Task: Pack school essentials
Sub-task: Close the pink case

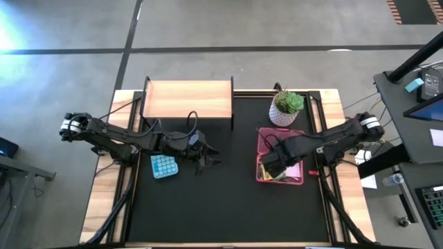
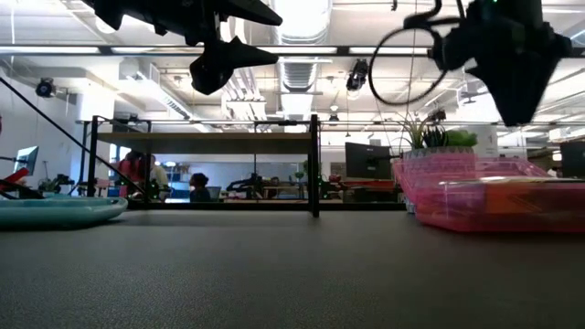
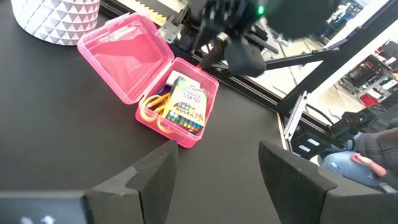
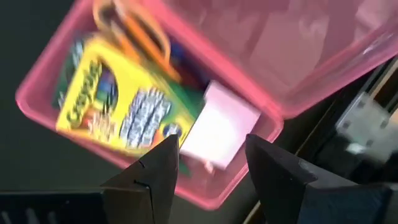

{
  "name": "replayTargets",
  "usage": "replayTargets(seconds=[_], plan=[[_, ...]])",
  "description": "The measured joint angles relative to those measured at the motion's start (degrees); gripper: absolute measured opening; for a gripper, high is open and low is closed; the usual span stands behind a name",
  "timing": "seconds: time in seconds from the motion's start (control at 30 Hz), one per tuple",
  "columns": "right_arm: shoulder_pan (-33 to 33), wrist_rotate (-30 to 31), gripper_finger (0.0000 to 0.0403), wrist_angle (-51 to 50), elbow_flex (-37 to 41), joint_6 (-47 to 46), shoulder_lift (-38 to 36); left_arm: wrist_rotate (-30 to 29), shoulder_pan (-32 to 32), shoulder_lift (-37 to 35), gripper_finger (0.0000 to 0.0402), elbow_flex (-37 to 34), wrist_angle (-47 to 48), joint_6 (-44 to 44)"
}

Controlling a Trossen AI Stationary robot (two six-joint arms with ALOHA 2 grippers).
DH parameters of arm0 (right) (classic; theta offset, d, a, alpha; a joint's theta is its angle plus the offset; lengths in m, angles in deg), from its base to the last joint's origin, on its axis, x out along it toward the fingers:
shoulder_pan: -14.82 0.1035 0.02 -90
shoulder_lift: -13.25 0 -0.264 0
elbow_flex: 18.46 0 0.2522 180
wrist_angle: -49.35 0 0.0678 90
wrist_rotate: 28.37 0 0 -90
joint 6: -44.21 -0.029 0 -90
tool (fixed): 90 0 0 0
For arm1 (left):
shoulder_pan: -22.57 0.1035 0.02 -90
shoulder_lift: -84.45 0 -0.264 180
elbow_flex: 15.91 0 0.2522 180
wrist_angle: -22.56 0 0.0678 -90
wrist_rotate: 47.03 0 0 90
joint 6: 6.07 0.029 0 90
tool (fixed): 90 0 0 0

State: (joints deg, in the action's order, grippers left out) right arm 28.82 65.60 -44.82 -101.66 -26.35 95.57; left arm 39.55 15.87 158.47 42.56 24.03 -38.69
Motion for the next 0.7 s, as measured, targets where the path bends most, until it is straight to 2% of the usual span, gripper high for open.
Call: replayTargets(seconds=[0.13,0.37,0.7], plan=[[-0.3,7.0,0.0178,-0.1,0.2,0.1,-3.6,0.0,0.0,0.0,0.021,0.0,-0.1,0.0],[-4.4,12.8,0.0178,-0.8,0.3,0.1,-6.9,0.0,0.0,0.0,0.021,0.1,-1.0,-0.1],[-14.2,12.6,0.0178,-1.1,0.4,11.5,-11.8,3.1,0.0,-4.2,0.021,0.2,0.0,-0.1]])
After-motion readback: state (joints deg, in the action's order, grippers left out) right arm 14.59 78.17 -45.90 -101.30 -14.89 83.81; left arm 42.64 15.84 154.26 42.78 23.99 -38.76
